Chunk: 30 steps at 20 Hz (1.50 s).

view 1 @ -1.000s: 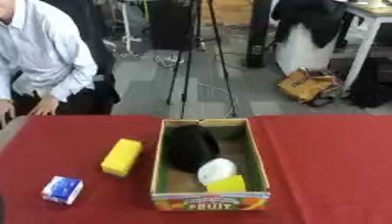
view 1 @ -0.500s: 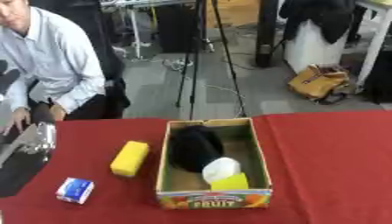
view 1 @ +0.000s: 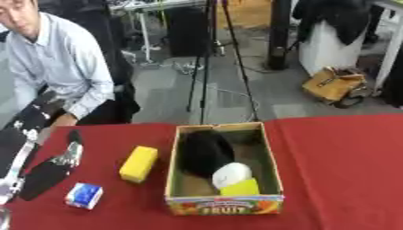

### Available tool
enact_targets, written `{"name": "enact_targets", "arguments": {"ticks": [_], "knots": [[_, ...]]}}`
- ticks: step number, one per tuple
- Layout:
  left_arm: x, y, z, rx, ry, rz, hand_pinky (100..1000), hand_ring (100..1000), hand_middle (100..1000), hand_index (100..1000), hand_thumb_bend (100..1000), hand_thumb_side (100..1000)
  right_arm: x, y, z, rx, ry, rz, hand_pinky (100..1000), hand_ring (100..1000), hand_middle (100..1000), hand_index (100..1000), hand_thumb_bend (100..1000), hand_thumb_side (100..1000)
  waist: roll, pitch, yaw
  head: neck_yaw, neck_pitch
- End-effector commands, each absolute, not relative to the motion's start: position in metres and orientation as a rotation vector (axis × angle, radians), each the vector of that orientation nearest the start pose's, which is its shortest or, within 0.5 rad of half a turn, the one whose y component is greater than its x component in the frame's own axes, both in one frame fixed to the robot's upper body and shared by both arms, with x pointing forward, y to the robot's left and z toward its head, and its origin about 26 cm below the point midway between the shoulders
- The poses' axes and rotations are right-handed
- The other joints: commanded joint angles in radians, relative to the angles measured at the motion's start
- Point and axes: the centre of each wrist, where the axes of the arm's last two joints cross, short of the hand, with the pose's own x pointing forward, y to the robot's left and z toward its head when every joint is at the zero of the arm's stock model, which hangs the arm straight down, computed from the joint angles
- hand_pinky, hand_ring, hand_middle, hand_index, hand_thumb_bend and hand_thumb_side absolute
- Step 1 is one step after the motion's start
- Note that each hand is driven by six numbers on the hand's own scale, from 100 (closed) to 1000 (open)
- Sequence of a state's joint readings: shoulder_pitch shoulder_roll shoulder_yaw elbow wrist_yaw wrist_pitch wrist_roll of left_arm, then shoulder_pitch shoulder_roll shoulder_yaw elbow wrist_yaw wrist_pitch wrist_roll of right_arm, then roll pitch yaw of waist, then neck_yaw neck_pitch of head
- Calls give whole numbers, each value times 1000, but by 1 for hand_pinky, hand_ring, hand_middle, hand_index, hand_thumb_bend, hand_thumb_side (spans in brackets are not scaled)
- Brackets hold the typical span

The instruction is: Pick up objects on the table and place them in the box.

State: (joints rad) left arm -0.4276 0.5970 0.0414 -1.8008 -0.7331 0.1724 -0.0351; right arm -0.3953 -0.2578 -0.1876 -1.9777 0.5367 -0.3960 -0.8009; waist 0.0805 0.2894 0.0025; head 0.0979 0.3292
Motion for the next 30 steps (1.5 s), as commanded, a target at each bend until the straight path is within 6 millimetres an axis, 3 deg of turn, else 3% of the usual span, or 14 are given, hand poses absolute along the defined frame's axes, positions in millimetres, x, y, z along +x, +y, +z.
{"name": "enact_targets", "arguments": {"ticks": [1,5,9,11,14,15,17,20,23,30], "knots": [[341,331,248,1285,-1728,-889,1000,1000,1000,1000,100,768,304,-288,237,1061,2933,473,788,802,717,757,100,1000,1,-26,3,5,9],[355,341,245,1239,-1612,-974,1000,1000,1000,1000,100,729,304,-287,237,1065,2938,473,789,802,716,756,100,1000,6,-31,-4,13,10],[363,356,236,1177,-1454,-1195,1000,1000,1000,1000,164,775,304,-287,237,1064,2940,474,789,801,713,754,100,1000,9,-34,-11,19,14],[366,362,234,1126,-1351,-1334,1000,1000,1000,1000,368,781,304,-287,237,1066,2942,476,789,799,711,751,100,1000,10,-34,-13,21,14],[368,372,241,1059,-1225,-1487,1000,1000,1000,1000,438,758,304,-286,236,1068,2945,478,789,799,710,749,100,1000,9,-35,-12,22,14],[368,377,243,1047,-1179,-1522,1000,1000,1000,1000,516,712,304,-286,237,1068,2945,477,788,798,708,747,100,1000,9,-35,-12,23,15],[369,384,246,1025,-1119,-1576,1000,1000,1000,1000,568,716,304,-286,236,1070,2948,476,788,794,705,745,100,1000,10,-37,-14,25,19],[370,395,247,1023,-1102,-1618,1000,1000,1000,1000,613,725,304,-286,236,1073,2951,475,788,792,704,744,100,1000,11,-38,-14,27,23],[368,409,242,1063,-1108,-1644,1000,1000,1000,1000,716,729,305,-286,236,1072,2951,475,786,790,701,739,100,1000,9,-40,-15,23,26],[370,431,233,1105,-1115,-1645,1000,1000,1000,1000,691,735,304,-285,236,1079,2954,482,787,790,699,736,100,1000,7,-40,-9,20,31]]}}
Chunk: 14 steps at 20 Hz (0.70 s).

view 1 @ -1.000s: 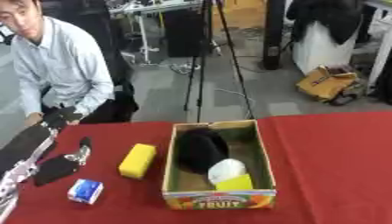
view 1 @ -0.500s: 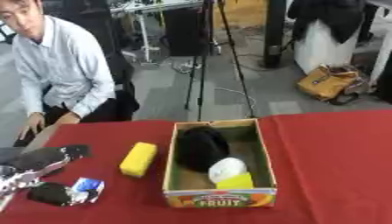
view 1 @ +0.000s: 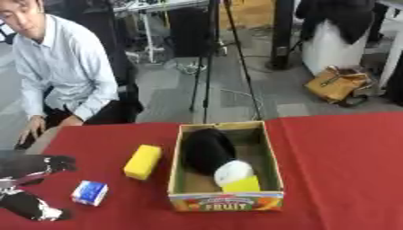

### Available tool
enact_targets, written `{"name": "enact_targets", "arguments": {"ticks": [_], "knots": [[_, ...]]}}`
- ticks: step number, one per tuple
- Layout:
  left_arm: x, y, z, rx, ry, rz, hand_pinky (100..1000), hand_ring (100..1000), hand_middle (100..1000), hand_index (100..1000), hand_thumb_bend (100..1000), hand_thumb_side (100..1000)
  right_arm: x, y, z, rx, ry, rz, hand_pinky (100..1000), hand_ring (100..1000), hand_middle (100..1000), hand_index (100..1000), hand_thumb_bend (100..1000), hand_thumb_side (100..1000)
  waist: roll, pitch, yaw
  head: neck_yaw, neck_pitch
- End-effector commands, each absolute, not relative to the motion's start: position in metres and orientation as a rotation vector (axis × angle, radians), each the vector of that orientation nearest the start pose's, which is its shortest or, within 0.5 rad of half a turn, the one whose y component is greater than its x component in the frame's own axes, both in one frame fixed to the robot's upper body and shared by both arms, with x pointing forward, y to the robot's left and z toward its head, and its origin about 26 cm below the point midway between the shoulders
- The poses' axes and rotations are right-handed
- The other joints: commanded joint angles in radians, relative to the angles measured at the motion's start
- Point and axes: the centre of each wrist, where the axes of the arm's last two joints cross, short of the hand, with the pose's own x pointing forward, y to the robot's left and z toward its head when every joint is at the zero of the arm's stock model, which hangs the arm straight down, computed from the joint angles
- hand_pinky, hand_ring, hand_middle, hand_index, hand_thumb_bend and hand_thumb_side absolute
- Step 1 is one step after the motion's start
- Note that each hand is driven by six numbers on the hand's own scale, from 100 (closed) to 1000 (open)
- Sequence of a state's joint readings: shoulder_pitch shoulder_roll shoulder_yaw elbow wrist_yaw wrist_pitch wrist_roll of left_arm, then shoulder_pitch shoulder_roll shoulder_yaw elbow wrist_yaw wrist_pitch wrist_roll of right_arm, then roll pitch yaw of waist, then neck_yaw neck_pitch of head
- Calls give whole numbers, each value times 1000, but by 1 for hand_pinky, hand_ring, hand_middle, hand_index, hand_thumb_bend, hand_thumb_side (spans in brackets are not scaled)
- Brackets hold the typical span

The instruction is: Pick up objects on the table and place them in the box.

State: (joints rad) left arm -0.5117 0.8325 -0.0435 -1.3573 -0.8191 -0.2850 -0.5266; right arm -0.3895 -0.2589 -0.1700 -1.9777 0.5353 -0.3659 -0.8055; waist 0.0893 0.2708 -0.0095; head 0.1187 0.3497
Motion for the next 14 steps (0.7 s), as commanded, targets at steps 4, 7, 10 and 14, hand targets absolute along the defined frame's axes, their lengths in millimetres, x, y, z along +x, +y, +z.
{"name": "enact_targets", "arguments": {"ticks": [4,7,10,14], "knots": [[372,439,229,1094,-1133,-1549,1000,1000,1000,1000,560,828,305,-284,236,1073,2959,477,787,789,697,730,100,1000,-8,-20,0,2,10],[372,451,218,1059,-1165,-1235,1000,1000,1000,1000,386,794,305,-285,236,1076,2958,478,787,789,695,726,100,1000,-11,-18,0,1,11],[370,443,208,976,-1163,-947,1000,1000,1000,1000,386,775,305,-285,237,1074,2959,477,788,789,695,724,100,1000,-9,-15,0,6,12],[366,417,207,928,-1172,-803,1000,1000,1000,1000,401,771,305,-284,237,1062,2968,474,789,789,694,723,100,1000,-6,-11,4,11,11]]}}
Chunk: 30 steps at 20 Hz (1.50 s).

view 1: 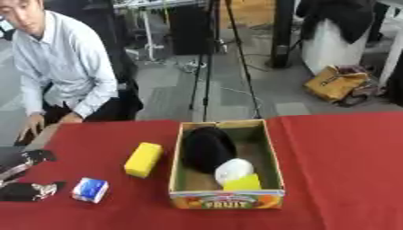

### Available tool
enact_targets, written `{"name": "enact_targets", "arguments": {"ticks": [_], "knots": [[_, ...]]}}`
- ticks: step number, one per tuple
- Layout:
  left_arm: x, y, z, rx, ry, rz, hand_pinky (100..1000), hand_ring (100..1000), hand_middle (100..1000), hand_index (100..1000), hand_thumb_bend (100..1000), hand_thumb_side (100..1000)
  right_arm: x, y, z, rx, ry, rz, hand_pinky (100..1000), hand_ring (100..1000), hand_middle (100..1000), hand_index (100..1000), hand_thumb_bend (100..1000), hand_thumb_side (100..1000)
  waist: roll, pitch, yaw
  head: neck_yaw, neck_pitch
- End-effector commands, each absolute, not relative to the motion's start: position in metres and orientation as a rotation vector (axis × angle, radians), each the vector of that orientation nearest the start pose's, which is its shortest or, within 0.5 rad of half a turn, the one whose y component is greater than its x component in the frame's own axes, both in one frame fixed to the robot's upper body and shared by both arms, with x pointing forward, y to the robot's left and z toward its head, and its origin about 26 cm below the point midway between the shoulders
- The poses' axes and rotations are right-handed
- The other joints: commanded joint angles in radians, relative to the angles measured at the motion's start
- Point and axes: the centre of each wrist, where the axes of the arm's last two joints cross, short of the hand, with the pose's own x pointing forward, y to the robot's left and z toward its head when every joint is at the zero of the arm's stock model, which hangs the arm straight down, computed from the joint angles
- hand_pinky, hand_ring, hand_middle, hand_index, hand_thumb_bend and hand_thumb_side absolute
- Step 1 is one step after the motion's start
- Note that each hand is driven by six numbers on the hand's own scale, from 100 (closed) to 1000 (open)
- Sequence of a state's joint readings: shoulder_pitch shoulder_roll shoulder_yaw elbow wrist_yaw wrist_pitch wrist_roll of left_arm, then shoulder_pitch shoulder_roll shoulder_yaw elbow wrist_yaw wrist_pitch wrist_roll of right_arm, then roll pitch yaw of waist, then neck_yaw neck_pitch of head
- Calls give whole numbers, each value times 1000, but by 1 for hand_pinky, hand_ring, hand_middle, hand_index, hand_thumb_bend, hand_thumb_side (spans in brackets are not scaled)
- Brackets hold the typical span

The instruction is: Pick up objects on the table and place them in the box.

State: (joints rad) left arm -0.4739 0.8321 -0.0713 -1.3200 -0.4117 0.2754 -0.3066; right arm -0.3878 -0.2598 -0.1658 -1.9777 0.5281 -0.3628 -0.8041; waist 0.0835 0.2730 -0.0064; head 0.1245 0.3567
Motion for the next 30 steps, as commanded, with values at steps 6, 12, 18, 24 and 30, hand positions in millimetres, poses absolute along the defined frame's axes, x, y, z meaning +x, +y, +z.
{"name": "enact_targets", "arguments": {"ticks": [6,12,18,24,30], "knots": [[364,397,210,890,-1159,-848,1000,1000,1000,1000,446,726,305,-283,237,1052,2976,473,791,790,694,721,100,1000,3,-11,-7,11,-2],[368,415,217,1025,-1309,-1469,1000,1000,1000,1000,600,650,305,-283,236,1064,2982,472,791,789,692,711,100,1000,1,-13,-13,4,1],[377,441,223,1171,-1178,-1751,1000,1000,1000,1000,719,700,305,-283,236,1070,2985,466,790,788,688,699,100,1000,-3,-14,-16,-3,2],[381,451,231,1272,-1015,-1912,1000,1000,983,1000,788,781,304,-283,236,1070,2989,449,789,787,685,692,100,1000,-3,-9,-20,-5,3],[387,465,244,1411,-977,-1991,990,973,927,1000,912,958,304,-283,236,1075,2995,441,788,786,679,681,100,1000,-5,-2,-17,0,-2]]}}
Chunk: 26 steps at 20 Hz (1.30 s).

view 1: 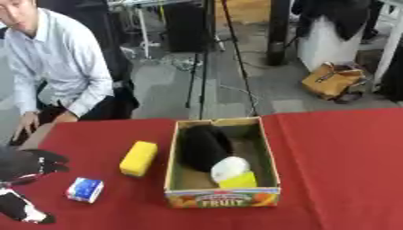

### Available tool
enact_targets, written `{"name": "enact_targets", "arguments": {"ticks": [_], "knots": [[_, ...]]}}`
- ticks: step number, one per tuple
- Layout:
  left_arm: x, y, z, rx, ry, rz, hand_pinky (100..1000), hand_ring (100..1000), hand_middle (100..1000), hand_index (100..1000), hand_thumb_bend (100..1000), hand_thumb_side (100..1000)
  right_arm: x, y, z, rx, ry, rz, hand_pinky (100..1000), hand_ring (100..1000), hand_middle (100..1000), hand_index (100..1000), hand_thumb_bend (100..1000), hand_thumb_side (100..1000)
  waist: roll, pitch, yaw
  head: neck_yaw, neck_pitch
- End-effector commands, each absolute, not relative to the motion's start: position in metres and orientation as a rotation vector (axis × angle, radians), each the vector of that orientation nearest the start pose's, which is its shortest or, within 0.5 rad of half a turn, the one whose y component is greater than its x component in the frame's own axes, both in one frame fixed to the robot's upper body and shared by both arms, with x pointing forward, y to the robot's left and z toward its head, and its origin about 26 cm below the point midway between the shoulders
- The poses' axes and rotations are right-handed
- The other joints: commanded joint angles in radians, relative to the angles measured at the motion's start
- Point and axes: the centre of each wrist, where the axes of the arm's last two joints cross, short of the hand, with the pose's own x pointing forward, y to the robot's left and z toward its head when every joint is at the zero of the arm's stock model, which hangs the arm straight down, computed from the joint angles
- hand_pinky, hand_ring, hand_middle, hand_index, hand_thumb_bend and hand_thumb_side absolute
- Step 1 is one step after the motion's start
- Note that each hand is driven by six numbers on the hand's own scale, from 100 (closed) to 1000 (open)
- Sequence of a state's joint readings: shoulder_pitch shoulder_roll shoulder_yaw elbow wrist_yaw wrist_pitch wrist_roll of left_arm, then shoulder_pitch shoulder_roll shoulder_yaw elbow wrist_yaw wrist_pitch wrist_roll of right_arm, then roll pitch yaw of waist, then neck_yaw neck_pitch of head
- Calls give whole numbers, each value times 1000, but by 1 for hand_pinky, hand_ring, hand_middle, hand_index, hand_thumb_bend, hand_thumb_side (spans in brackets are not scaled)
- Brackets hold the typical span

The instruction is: Pick up objects on the table and place them in the box.

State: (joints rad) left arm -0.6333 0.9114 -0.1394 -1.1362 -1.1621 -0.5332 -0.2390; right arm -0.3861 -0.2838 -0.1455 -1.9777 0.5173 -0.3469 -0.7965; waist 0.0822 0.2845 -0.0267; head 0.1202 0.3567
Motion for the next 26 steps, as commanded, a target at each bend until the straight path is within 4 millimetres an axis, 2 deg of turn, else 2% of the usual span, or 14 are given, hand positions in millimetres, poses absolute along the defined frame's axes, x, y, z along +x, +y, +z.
{"name": "enact_targets", "arguments": {"ticks": [1,12,20,26], "knots": [[388,466,245,1435,-1016,-1978,989,972,927,1000,912,958,304,-282,236,1073,2998,442,788,786,679,681,100,1000,-6,-12,4,6,-4],[401,474,238,1499,-1176,-1895,985,972,924,1000,894,955,306,-276,241,1020,3016,436,786,783,669,669,100,1000,-30,4,-12,23,-34],[410,467,236,1496,-1108,-1940,994,979,937,1000,909,946,307,-272,244,977,3030,427,785,782,665,663,100,1000,-41,21,-23,26,-52],[419,461,236,1481,-1068,-1957,995,978,935,1000,912,947,307,-271,245,964,3034,433,786,783,664,660,100,1000,-44,28,-28,37,-52]]}}
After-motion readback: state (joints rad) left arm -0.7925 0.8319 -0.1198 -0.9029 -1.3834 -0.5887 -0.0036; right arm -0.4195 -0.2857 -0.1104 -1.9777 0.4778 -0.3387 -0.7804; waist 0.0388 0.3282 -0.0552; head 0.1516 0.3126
